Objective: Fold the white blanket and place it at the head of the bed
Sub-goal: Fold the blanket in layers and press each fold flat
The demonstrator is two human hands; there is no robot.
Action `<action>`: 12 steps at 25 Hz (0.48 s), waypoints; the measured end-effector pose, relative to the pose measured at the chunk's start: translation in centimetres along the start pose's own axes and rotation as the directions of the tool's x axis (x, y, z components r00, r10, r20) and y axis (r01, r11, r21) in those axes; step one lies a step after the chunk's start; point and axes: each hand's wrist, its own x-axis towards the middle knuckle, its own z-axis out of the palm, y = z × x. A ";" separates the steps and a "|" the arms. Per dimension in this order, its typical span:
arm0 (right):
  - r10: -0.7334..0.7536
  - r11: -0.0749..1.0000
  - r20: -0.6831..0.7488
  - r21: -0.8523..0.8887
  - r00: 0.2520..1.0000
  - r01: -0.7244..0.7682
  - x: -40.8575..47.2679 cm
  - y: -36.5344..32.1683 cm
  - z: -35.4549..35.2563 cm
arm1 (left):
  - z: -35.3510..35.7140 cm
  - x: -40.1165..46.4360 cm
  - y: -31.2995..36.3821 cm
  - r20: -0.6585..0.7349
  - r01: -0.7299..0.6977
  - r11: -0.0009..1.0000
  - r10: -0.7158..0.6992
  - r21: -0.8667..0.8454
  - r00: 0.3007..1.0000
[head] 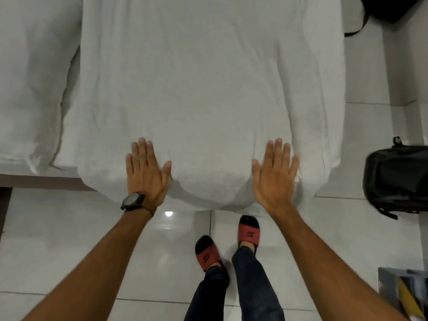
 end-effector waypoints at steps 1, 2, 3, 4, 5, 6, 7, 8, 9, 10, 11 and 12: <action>0.001 1.000 -0.010 0.014 1.000 -0.001 -0.4 -0.5 0.5 | 0.7 -0.6 1.2 0.015 0.028 0.999 -0.028 -0.016 0.999; 0.018 0.999 -0.020 0.036 1.000 -0.017 -1.0 -0.8 0.8 | 1.2 -1.3 2.2 0.013 0.058 0.998 -0.057 -0.034 0.998; 0.036 0.998 -0.029 0.058 0.999 -0.034 -1.8 -1.2 1.0 | 1.6 -2.2 2.8 0.004 0.077 0.996 -0.077 -0.049 0.997; 0.056 0.995 -0.038 0.080 0.998 -0.053 -2.8 -1.5 1.3 | 2.0 -3.1 3.1 -0.012 0.085 0.994 -0.086 -0.065 0.996; 0.081 0.992 -0.053 0.098 0.995 -0.076 -4.0 -1.9 1.7 | 2.4 -4.2 3.3 -0.027 0.088 0.992 -0.090 -0.088 0.996; 0.102 0.989 -0.071 0.115 0.992 -0.094 -5.1 -2.4 2.3 | 3.2 -5.1 3.3 -0.049 0.078 0.990 -0.084 -0.119 0.995; 0.119 0.985 -0.075 0.136 0.990 -0.108 -6.1 -3.0 2.9 | 4.0 -6.1 3.4 -0.059 0.065 0.984 -0.076 -0.166 0.995; 0.137 0.978 -0.078 0.170 0.987 -0.122 -7.0 -3.7 3.8 | 4.9 -7.2 3.7 -0.062 0.068 0.968 -0.085 -0.241 0.994; 0.160 0.964 -0.095 0.228 0.982 -0.135 -8.0 -4.4 4.8 | 6.3 -8.1 4.0 -0.049 0.087 0.930 -0.112 -0.356 0.992; 0.207 0.930 -0.093 0.327 0.974 -0.166 -9.1 -5.3 5.9 | 7.8 -9.1 4.0 0.004 0.151 0.844 -0.174 -0.515 0.985; 0.274 0.857 -0.040 0.464 0.961 -0.225 -10.1 -6.2 6.8 | 8.8 -9.8 4.1 0.097 0.260 0.683 -0.268 -0.682 0.959; 0.351 0.733 0.063 0.602 0.934 -0.316 -10.9 -6.9 7.9 | 10.1 -10.0 4.0 0.217 0.384 0.473 -0.369 -0.793 0.904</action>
